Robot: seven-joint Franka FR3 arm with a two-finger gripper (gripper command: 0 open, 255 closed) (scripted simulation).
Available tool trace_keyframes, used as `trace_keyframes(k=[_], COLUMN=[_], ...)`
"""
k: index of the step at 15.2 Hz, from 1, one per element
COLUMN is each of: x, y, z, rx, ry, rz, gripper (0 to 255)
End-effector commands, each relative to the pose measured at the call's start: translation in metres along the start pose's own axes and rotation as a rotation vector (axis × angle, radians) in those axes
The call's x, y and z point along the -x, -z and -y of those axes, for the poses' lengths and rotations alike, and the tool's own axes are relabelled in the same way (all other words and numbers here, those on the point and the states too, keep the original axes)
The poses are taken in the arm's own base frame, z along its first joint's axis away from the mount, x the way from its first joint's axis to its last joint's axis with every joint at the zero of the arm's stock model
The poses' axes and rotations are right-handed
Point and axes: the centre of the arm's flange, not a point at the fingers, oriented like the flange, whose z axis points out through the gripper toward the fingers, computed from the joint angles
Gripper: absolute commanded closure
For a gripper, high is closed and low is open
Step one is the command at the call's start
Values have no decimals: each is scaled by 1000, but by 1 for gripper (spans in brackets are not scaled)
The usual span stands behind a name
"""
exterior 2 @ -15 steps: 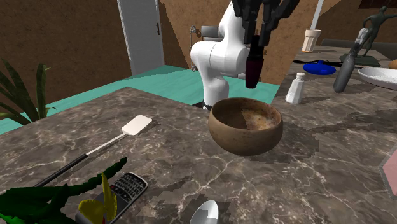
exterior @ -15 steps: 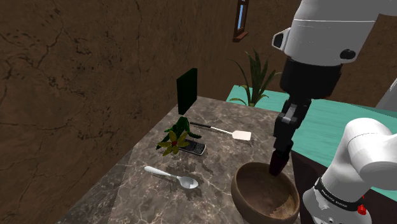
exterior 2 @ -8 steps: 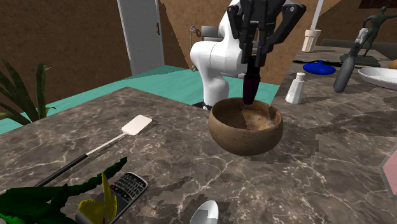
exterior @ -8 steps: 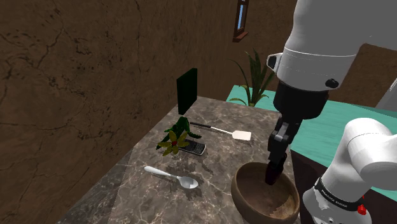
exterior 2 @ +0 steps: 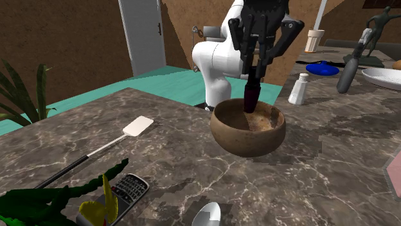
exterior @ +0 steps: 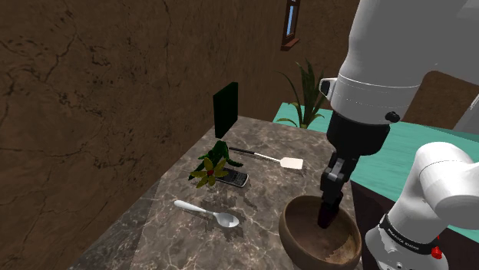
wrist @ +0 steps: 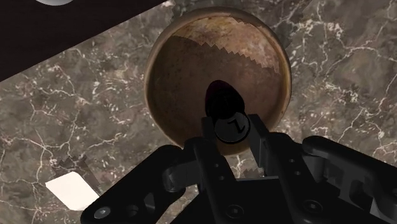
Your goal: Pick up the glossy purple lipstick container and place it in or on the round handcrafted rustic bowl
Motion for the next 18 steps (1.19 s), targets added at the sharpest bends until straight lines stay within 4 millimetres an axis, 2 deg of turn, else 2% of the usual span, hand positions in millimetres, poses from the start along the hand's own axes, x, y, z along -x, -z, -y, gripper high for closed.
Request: trace_keyframes(k=[1,2,3,8,12,18], x=[0,0,0,0,0,0], y=[0,0,0,0,50,50], z=[0,0,0,0,0,0], rx=[0,0,0,0,0,0], ry=[0,0,0,0,0,0], rz=[0,0,0,0,0,0], gripper=[255,255,0,0,0,0])
